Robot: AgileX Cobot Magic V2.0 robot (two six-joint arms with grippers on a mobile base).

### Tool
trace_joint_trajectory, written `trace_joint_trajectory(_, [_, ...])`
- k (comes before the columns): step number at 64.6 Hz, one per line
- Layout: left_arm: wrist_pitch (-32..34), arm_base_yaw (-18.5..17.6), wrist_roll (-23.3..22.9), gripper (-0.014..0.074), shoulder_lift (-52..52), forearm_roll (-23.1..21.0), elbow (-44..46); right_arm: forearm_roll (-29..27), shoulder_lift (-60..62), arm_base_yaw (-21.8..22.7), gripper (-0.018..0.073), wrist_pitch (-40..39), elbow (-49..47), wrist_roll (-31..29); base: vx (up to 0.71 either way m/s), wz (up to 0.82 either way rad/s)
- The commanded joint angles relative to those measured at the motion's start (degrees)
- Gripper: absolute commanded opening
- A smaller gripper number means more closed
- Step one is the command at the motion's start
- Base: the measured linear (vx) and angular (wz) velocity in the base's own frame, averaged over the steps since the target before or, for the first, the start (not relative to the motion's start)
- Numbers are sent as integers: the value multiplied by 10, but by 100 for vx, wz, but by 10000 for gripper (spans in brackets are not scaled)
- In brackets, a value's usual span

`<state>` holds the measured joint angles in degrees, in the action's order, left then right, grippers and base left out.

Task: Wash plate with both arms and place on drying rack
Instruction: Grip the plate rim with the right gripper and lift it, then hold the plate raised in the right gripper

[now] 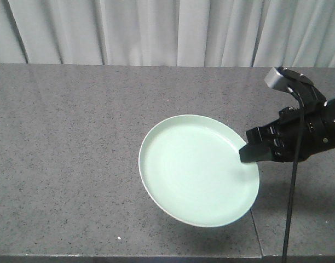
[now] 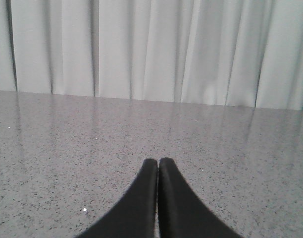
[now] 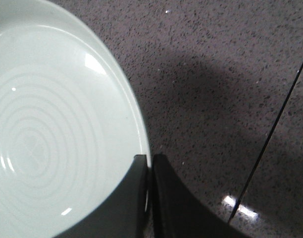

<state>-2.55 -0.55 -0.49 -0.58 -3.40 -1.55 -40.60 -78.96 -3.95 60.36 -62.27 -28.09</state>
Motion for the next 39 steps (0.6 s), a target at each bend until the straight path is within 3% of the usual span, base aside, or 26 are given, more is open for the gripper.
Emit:
trace_joint_trajectory(1, [43,-4,-5,-6,-9,-1,15,-37,49,1,-2,-4,12,-11,0,0])
trace_joint_trajectory(17, [43,-4,-5,-6,-9,-1,15,-38,122,1,-2,-7,82,-13,0,0])
trace_joint_trajectory(39, [43,-4,-5,-6,-9,-1,15,-37,144,1,-1,-11,89,-13,0,0])
